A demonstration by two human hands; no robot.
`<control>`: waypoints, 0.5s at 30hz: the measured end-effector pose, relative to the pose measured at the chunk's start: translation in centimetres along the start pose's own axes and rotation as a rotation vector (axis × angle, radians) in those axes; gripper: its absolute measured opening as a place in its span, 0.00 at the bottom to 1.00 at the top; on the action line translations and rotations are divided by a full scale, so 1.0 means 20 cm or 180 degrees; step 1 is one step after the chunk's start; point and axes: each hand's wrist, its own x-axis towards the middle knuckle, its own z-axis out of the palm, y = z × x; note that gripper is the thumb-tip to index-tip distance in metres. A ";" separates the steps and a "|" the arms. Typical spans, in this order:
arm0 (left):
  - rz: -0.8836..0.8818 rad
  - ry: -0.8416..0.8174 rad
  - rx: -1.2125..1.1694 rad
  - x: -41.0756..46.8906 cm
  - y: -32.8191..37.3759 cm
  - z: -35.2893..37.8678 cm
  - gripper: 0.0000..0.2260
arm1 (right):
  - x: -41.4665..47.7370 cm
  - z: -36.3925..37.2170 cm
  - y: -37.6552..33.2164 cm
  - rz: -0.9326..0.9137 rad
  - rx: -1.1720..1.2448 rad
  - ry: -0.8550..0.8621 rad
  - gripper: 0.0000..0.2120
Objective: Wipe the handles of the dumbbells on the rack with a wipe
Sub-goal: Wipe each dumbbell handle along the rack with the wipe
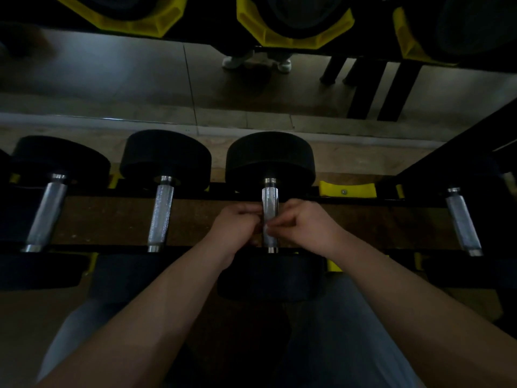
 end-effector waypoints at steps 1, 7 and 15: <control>-0.0015 -0.0002 -0.0037 0.00 0.00 0.00 0.13 | 0.03 0.00 0.00 -0.0066 -0.0050 0.0112 0.07; -0.0115 0.0045 -0.0284 0.01 -0.02 -0.03 0.11 | 0.15 -0.04 -0.07 0.0000 -0.0425 0.0047 0.10; -0.0150 0.0175 -0.0567 0.01 -0.04 -0.07 0.11 | 0.16 -0.02 -0.16 0.0237 -0.1069 -0.0490 0.10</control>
